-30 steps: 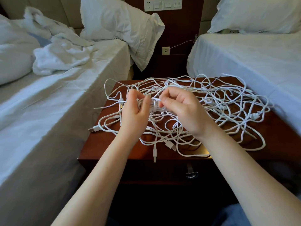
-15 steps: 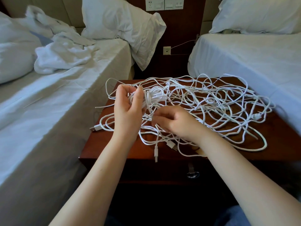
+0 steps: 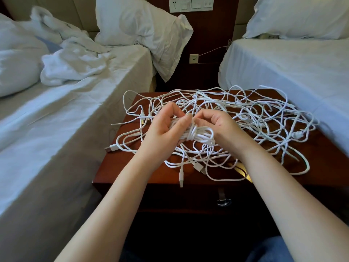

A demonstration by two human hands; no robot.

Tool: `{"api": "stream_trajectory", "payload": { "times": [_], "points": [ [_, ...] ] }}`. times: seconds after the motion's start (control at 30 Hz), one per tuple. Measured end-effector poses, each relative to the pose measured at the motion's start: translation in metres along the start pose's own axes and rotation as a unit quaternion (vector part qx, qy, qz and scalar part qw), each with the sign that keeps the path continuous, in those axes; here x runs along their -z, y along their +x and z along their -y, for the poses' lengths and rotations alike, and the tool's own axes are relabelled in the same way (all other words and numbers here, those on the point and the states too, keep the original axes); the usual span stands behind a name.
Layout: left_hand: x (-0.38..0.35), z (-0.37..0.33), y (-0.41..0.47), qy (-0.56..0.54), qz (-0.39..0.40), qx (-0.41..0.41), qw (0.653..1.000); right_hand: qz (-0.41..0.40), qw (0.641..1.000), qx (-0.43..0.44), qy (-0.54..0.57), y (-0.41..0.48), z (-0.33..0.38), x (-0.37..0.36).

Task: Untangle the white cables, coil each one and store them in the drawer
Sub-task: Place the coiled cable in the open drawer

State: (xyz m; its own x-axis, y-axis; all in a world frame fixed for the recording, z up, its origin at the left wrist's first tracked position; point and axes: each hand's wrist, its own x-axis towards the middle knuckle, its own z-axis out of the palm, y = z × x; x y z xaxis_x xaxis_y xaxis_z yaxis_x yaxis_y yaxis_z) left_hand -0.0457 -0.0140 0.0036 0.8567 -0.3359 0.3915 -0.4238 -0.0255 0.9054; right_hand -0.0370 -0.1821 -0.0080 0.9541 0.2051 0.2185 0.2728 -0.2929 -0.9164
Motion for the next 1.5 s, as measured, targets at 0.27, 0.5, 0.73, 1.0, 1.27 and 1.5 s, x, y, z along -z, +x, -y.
{"api": "stream_trajectory", "payload": {
  "times": [0.27,0.5,0.73,1.0,1.27,1.5],
  "points": [
    [0.001,0.005,0.002,0.071,-0.002,-0.001,0.998,-0.038,0.998,0.003,0.043,0.003,0.003,0.001],
    [0.003,0.007,0.003,0.177,-0.01,-0.026,0.984,-0.056,0.998,0.009,0.01,0.001,0.01,-0.003],
    [0.001,0.012,0.006,0.242,-0.036,-0.028,0.969,-0.109,0.992,0.031,-0.059,0.0,0.015,-0.007],
    [-0.002,0.015,0.004,0.246,-0.103,-0.044,0.963,-0.067,0.996,0.007,-0.051,-0.002,0.02,-0.009],
    [-0.004,0.021,0.006,0.226,-0.121,-0.006,0.966,-0.068,0.998,-0.006,-0.017,-0.004,0.023,-0.009],
    [-0.003,0.023,0.005,0.185,-0.085,0.021,0.979,-0.078,0.997,-0.014,-0.022,-0.004,0.024,-0.011]
  ]
}}
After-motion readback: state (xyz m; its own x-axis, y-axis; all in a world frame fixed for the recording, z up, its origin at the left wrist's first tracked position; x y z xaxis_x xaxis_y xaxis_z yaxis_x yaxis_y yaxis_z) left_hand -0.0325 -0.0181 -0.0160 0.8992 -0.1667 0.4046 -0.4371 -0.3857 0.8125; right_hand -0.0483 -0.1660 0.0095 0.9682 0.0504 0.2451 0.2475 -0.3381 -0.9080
